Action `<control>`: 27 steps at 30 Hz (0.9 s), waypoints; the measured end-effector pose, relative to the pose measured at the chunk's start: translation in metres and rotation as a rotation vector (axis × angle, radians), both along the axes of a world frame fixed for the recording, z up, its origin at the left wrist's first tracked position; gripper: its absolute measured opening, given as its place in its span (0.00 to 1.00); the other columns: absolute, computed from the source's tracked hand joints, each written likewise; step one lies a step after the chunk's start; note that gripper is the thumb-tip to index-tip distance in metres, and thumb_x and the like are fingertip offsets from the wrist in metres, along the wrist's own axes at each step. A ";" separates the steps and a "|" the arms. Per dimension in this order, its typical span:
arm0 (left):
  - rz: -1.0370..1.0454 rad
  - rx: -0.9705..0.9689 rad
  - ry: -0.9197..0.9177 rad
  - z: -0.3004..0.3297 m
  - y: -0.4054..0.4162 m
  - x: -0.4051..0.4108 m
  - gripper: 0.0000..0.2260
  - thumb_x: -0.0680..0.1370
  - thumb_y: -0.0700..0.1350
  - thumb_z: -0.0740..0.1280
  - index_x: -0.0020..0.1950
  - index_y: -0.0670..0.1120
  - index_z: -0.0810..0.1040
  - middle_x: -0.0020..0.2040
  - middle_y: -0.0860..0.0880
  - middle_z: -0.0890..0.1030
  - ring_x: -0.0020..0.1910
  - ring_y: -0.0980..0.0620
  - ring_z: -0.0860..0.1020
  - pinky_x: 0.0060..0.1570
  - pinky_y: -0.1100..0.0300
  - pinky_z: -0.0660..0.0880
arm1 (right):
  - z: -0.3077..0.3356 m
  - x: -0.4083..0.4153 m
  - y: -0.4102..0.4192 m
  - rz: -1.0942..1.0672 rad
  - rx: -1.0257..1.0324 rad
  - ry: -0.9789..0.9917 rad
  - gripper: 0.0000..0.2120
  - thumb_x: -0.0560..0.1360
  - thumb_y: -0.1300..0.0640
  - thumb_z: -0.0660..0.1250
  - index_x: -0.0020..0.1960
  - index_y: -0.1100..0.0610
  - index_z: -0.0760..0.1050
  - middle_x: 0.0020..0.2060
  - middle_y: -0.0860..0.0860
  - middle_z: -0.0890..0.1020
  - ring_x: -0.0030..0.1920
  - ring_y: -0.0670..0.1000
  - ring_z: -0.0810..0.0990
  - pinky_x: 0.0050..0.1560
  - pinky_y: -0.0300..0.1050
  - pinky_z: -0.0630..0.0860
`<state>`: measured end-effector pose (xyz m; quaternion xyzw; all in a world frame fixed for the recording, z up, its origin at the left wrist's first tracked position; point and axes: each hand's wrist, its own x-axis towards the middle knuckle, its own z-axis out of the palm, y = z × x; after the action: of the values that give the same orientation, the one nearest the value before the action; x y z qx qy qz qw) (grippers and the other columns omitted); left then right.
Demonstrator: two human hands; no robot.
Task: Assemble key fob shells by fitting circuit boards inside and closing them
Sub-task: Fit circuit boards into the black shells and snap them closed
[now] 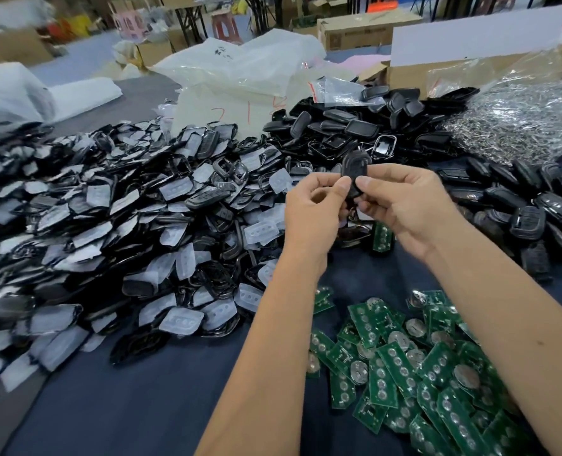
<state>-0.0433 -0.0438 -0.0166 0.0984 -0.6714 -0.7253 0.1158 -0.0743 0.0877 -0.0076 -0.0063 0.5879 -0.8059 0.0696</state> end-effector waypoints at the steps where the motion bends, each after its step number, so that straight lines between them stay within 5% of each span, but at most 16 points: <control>1: 0.072 -0.032 -0.004 0.001 -0.005 -0.001 0.05 0.82 0.42 0.70 0.47 0.48 0.81 0.38 0.52 0.82 0.35 0.55 0.79 0.40 0.57 0.80 | 0.003 -0.004 -0.010 0.018 0.037 -0.001 0.06 0.75 0.70 0.74 0.47 0.60 0.81 0.33 0.50 0.84 0.32 0.47 0.82 0.39 0.39 0.82; 5: 0.377 -0.322 0.030 0.007 -0.032 0.001 0.02 0.81 0.46 0.69 0.52 0.49 0.80 0.46 0.52 0.83 0.44 0.57 0.81 0.50 0.56 0.80 | 0.012 -0.023 -0.050 0.096 0.143 0.008 0.05 0.75 0.67 0.76 0.47 0.61 0.82 0.38 0.54 0.84 0.40 0.52 0.84 0.42 0.40 0.83; 7: 0.500 -0.461 0.061 0.011 -0.048 0.006 0.04 0.81 0.47 0.69 0.54 0.49 0.79 0.47 0.54 0.82 0.43 0.60 0.79 0.48 0.60 0.77 | 0.012 -0.036 -0.063 -0.030 0.502 0.124 0.07 0.74 0.59 0.79 0.49 0.59 0.83 0.42 0.53 0.86 0.45 0.52 0.85 0.48 0.45 0.83; 10: 0.671 -0.498 0.123 0.019 -0.075 0.014 0.01 0.81 0.44 0.68 0.52 0.49 0.79 0.46 0.54 0.81 0.42 0.59 0.78 0.47 0.62 0.76 | 0.022 -0.039 -0.097 -0.188 0.893 0.458 0.07 0.75 0.54 0.77 0.50 0.54 0.85 0.43 0.49 0.87 0.48 0.50 0.85 0.58 0.49 0.80; 15: 1.064 -0.354 0.164 0.026 -0.116 0.024 0.03 0.78 0.37 0.67 0.50 0.44 0.79 0.45 0.50 0.80 0.40 0.55 0.76 0.43 0.68 0.71 | 0.035 -0.029 -0.188 0.207 1.141 1.120 0.11 0.81 0.55 0.69 0.60 0.55 0.85 0.53 0.54 0.85 0.57 0.57 0.81 0.60 0.46 0.72; 18: 1.180 -0.267 0.176 0.026 -0.136 0.027 0.05 0.77 0.35 0.65 0.49 0.43 0.77 0.44 0.50 0.78 0.41 0.53 0.75 0.42 0.71 0.69 | 0.031 -0.029 -0.229 0.357 1.529 1.433 0.13 0.84 0.58 0.61 0.65 0.55 0.79 0.60 0.54 0.82 0.64 0.59 0.77 0.66 0.52 0.70; 23: 1.189 -0.208 0.186 0.026 -0.146 0.026 0.06 0.77 0.34 0.65 0.48 0.45 0.76 0.40 0.56 0.75 0.36 0.60 0.74 0.41 0.70 0.70 | 0.027 -0.033 -0.252 0.373 1.688 1.437 0.15 0.84 0.66 0.56 0.65 0.59 0.78 0.63 0.56 0.79 0.70 0.61 0.71 0.65 0.56 0.77; 27: 1.169 -0.216 0.219 0.026 -0.141 0.025 0.06 0.77 0.34 0.65 0.48 0.45 0.76 0.42 0.54 0.77 0.38 0.57 0.74 0.41 0.68 0.71 | 0.030 -0.031 -0.237 0.282 1.406 1.214 0.14 0.85 0.61 0.59 0.57 0.56 0.83 0.56 0.53 0.81 0.64 0.56 0.72 0.60 0.51 0.76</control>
<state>-0.0187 -0.1850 0.0091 0.3634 -0.5601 -0.4750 0.5732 -0.1050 -0.1488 0.0226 -0.4532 0.8694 -0.1088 -0.1639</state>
